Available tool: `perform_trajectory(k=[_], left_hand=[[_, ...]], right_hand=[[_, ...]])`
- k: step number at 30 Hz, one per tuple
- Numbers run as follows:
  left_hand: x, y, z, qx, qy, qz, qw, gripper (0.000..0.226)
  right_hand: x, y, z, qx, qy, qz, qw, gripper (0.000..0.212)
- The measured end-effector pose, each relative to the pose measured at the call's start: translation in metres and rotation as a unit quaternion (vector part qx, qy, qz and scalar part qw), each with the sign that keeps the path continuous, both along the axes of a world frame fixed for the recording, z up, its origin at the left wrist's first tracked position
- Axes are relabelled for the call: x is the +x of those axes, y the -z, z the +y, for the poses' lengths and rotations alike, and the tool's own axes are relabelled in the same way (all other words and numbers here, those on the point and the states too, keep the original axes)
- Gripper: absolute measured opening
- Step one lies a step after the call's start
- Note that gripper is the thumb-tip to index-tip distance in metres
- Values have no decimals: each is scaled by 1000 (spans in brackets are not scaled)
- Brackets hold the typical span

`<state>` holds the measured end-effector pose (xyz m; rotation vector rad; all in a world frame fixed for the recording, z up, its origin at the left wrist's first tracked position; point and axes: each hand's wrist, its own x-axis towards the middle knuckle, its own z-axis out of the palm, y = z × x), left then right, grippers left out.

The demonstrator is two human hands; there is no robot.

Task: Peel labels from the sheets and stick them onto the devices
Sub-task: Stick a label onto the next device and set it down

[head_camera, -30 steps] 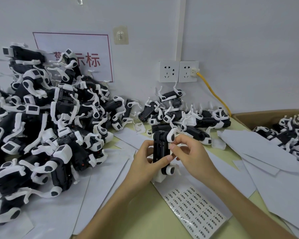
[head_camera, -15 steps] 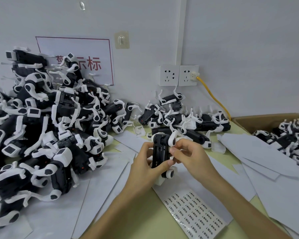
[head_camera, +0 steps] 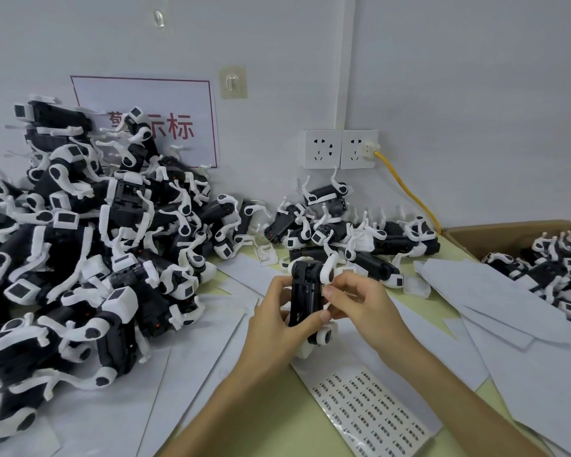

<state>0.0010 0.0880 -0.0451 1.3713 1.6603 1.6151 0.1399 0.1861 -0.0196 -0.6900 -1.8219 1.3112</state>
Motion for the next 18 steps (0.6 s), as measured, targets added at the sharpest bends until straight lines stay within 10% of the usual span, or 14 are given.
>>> perform_trajectory(k=[18], left_hand=[[2, -9, -1, -12, 101, -119, 988, 33]], right_hand=[[1, -1, -1, -41, -77, 48, 995, 54]])
